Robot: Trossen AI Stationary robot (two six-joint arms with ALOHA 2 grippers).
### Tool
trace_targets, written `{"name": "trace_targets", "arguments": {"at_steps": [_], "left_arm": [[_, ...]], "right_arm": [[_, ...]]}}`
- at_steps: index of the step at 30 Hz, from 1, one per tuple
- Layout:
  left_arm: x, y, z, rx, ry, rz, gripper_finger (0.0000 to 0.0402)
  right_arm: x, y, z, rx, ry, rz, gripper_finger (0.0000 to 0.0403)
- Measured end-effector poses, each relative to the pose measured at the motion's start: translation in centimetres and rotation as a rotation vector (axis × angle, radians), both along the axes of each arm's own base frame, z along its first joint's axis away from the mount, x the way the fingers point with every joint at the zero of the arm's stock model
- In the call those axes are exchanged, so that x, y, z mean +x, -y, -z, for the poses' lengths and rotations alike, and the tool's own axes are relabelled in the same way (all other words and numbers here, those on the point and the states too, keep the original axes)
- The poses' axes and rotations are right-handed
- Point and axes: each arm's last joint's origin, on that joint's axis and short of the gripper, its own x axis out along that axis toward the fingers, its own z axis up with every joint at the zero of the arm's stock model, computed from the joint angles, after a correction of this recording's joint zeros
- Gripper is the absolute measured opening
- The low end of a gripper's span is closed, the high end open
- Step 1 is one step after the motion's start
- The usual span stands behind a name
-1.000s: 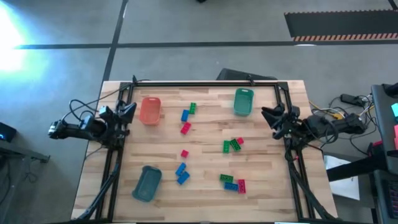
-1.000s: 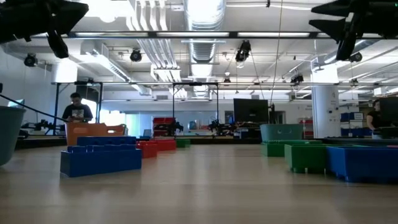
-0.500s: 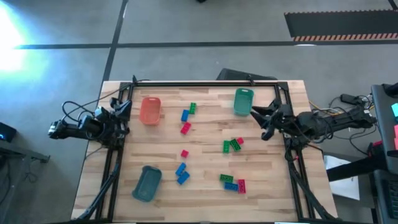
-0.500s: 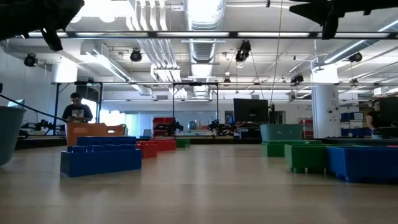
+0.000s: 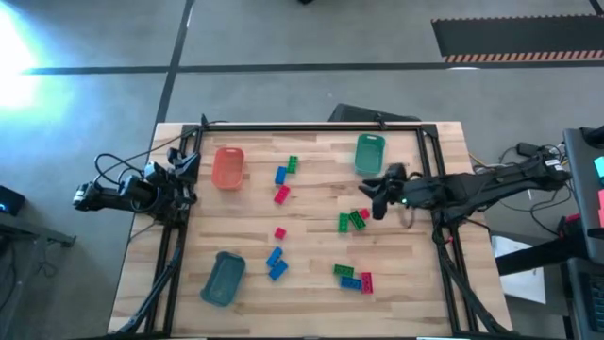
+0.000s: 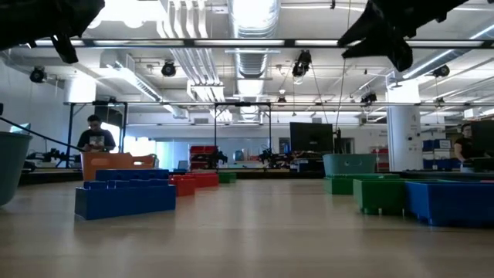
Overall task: Sort & place blocks by color
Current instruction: Put the green game piece into the orange bin
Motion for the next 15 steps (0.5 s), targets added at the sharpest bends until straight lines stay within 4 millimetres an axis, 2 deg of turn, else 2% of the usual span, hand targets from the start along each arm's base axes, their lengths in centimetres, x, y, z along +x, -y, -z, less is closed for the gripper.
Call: {"name": "trace_targets", "arguments": {"at_steps": [7, 15], "left_arm": [[0.0, 0.0, 0.0, 0.000, 0.002, 0.000, 0.0006], [-0.3, 0.0, -0.3, -0.004, 0.038, 0.000, 0.0006]], "right_arm": [[1.5, -0.6, 0.6, 0.139, -0.186, -0.015, 0.0123], [3.7, -1.1, 0.7, 0.157, -0.231, -0.046, 0.0123]]}}
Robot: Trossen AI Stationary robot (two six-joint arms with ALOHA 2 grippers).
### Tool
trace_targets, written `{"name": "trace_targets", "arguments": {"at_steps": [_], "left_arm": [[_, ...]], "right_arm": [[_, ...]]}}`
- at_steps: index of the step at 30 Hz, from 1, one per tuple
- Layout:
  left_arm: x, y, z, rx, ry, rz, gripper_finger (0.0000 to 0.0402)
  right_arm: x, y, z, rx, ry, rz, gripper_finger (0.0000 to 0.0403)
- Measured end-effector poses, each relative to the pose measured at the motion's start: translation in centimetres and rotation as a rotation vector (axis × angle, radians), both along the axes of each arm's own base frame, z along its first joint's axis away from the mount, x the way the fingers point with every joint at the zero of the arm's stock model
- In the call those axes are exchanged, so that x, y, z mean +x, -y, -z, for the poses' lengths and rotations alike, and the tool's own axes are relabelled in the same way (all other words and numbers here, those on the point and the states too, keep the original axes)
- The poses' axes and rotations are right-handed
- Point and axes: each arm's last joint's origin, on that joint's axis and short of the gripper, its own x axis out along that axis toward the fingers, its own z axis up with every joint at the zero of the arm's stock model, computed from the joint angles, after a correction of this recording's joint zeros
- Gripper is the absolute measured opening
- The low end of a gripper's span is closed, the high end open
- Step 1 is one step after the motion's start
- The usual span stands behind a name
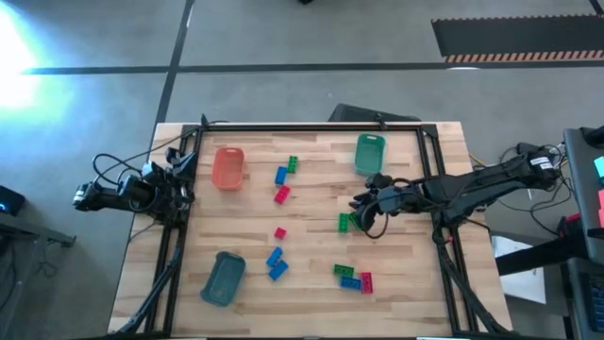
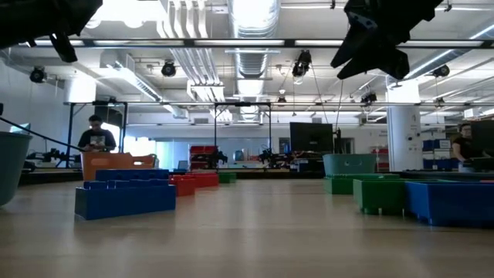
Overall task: Sort & place blocks by color
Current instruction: Put the green game piece into the orange bin
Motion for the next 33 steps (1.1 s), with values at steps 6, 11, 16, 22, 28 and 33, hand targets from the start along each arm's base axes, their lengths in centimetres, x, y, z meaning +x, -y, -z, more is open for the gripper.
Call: {"name": "trace_targets", "arguments": {"at_steps": [6, 11, 16, 22, 28, 33], "left_arm": [[-0.1, 0.0, -0.2, -0.002, 0.015, -0.001, 0.0006], [-0.3, 0.0, -0.3, 0.012, 0.027, -0.018, 0.0006], [-0.3, 0.0, -0.4, 0.032, 0.014, -0.037, 0.0006], [-0.3, 0.0, -0.4, 0.032, 0.015, -0.037, 0.0006], [-0.3, 0.0, -0.3, 0.032, 0.011, -0.037, 0.0006], [-0.2, 0.0, -0.3, 0.031, 0.004, -0.034, 0.0006]], "right_arm": [[2.3, -0.4, -1.4, 0.046, 0.027, 0.037, 0.0123], [4.2, -0.8, -3.0, 0.093, 0.017, 0.081, 0.0123], [5.9, -1.2, -3.6, 0.165, -0.120, 0.169, 0.0141], [6.8, -1.7, -3.0, 0.274, -0.408, 0.290, 0.0184], [7.8, -2.6, -0.6, 0.356, -0.579, 0.304, 0.0215], [8.3, -3.2, 2.3, 0.371, -0.693, 0.304, 0.0235]]}}
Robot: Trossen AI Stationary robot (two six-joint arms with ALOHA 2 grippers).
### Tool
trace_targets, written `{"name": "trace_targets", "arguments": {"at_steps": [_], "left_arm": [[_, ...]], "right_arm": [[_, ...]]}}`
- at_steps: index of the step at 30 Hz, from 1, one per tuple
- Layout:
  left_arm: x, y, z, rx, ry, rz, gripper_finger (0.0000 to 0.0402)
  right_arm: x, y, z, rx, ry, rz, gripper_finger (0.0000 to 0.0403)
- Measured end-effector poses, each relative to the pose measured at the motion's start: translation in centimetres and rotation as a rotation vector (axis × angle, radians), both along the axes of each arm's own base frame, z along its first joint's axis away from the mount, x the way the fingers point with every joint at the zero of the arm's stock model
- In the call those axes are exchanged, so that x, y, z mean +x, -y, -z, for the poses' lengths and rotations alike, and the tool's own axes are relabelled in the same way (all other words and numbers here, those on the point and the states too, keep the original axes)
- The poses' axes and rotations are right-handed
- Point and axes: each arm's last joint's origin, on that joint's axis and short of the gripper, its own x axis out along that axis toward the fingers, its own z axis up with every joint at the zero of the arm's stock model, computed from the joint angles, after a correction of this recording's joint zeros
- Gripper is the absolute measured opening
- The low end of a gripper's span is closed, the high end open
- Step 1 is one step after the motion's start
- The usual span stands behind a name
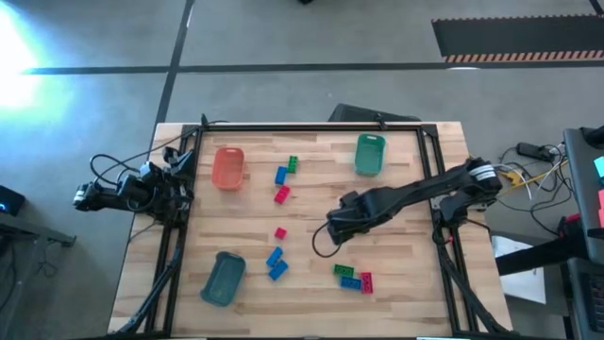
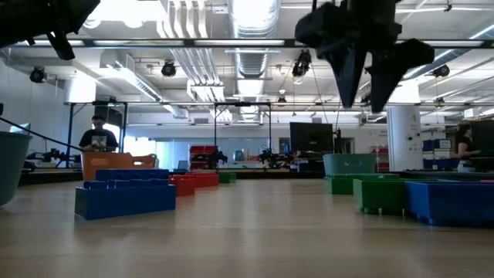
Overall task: Sort & place blocks by color
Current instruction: Put the green game piece into the orange bin
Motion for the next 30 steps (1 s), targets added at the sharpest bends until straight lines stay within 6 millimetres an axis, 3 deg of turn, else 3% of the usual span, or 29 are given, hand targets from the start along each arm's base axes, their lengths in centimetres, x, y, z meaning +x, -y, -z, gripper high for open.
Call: {"name": "trace_targets", "arguments": {"at_steps": [9, 23, 30], "left_arm": [[0.0, 0.0, 0.1, -0.001, -0.003, 0.001, 0.0006], [0.1, 0.0, 0.1, 0.000, -0.006, 0.002, 0.0006], [0.1, 0.0, 0.1, 0.000, -0.007, 0.001, 0.0006]], "right_arm": [[0.8, -0.1, 2.9, -0.017, -0.099, -0.027, 0.0256], [-1.3, 0.9, 6.4, -0.051, -0.217, -0.025, 0.0256], [-1.2, 2.0, 8.0, -0.038, -0.159, -0.029, 0.0251]]}}
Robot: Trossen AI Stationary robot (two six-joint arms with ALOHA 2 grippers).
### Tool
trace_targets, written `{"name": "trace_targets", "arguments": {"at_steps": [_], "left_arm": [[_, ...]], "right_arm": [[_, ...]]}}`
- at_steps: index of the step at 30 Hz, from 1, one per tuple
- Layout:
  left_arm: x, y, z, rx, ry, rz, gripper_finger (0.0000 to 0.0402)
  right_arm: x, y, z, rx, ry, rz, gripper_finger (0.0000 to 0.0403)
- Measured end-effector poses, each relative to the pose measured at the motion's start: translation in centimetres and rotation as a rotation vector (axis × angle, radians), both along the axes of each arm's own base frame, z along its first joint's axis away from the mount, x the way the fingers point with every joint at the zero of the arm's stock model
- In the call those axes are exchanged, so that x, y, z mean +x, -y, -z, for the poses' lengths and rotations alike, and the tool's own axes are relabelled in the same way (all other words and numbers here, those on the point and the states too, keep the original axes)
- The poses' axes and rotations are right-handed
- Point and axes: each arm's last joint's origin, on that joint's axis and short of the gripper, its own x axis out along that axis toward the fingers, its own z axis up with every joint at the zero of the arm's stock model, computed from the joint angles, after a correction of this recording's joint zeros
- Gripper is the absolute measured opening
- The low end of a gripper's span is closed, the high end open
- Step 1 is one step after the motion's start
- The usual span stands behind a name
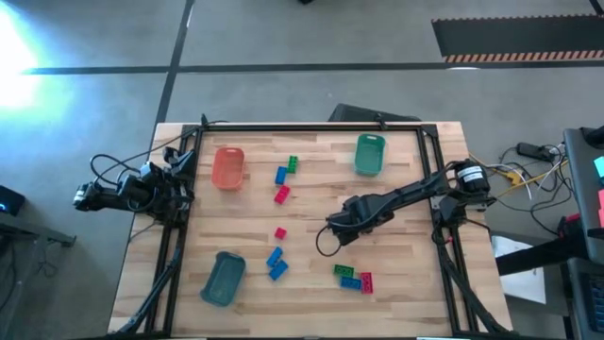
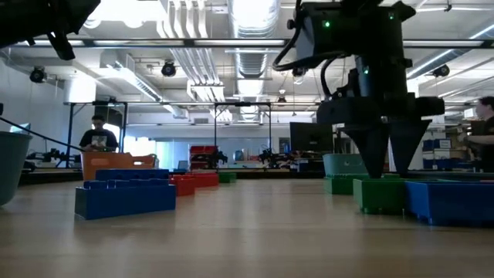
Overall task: Sort & place blocks by color
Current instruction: Put the green game piece into the orange bin
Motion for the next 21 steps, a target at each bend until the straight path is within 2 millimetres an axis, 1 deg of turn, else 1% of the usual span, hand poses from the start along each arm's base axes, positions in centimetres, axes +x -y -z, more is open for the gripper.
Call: {"name": "trace_targets", "arguments": {"at_steps": [5, 10, 14, 19, 21], "left_arm": [[0.0, 0.0, 0.0, 0.000, -0.002, 0.000, 0.0006], [0.0, 0.0, 0.0, 0.001, -0.006, 0.000, 0.0006], [0.1, 0.0, 0.1, 0.001, -0.008, 0.000, 0.0006], [0.1, 0.0, 0.1, 0.001, -0.009, 0.000, 0.0006], [0.1, 0.0, 0.1, 0.002, -0.015, 0.000, 0.0006]], "right_arm": [[-0.3, 0.6, 1.1, 0.001, 0.012, 0.016, 0.0249], [-0.6, 0.7, 1.7, 0.003, 0.031, 0.019, 0.0231], [-0.5, 0.7, 1.7, 0.005, 0.036, 0.021, 0.0201], [-0.4, 0.7, 1.6, 0.006, 0.043, 0.025, 0.0143], [-0.4, 0.7, 1.6, 0.006, 0.042, 0.031, 0.0126]]}}
